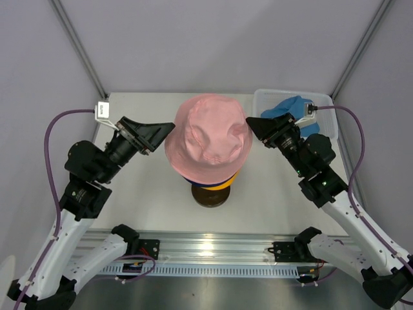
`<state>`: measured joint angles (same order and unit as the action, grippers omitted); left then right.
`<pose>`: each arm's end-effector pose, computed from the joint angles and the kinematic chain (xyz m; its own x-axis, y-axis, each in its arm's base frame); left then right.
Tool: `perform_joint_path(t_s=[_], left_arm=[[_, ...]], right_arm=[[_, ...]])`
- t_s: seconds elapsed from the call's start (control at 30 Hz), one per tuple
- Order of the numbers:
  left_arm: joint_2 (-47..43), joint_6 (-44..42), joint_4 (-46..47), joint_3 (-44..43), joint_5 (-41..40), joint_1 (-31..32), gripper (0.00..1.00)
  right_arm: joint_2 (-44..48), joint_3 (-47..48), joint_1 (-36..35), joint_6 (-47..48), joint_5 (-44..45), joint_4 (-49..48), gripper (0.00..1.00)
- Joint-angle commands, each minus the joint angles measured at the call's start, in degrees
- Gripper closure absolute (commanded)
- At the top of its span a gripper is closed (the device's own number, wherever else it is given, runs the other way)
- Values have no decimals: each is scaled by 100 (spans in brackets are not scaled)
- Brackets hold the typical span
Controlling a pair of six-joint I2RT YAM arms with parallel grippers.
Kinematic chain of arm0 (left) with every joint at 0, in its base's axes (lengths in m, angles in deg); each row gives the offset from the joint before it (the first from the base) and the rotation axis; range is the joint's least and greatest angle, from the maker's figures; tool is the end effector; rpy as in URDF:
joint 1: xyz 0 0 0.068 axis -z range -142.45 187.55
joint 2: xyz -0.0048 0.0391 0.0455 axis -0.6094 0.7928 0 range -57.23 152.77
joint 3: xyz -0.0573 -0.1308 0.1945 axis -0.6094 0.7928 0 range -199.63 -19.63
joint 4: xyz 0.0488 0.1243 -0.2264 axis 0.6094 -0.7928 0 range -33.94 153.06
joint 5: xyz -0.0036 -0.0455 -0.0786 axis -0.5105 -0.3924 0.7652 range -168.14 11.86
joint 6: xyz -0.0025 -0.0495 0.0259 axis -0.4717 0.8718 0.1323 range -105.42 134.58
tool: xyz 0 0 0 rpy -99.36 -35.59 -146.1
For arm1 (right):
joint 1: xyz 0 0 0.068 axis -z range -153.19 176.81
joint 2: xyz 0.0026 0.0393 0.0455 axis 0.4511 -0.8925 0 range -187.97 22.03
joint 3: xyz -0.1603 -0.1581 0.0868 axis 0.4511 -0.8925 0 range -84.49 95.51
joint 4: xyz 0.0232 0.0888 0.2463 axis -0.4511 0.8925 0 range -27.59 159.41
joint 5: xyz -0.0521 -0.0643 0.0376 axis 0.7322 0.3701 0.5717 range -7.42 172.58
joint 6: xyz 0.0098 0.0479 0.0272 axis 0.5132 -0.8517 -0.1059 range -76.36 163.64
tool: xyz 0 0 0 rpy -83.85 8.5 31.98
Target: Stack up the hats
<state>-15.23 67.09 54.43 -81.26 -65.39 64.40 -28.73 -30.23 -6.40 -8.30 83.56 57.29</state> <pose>0.1476 -0.0842 0.4288 -0.3993 -0.6653 -0.6308 0.5208 0.4016 -0.7533 0.1907 0.1241 0.3845 -0.3429 0.7165 -0.6074 -0.4276 0.4567 0.7801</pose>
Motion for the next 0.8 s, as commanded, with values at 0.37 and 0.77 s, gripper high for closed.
perform_joint_path(t_s=[0.37, 0.77], left_arm=[[12, 313, -33, 195, -324, -22, 28], [-201, 857, 35, 713, 7, -31, 28]], right_arm=[[-162, 313, 34, -44, 17, -507, 67], [-267, 287, 60, -44, -36, -586, 85]])
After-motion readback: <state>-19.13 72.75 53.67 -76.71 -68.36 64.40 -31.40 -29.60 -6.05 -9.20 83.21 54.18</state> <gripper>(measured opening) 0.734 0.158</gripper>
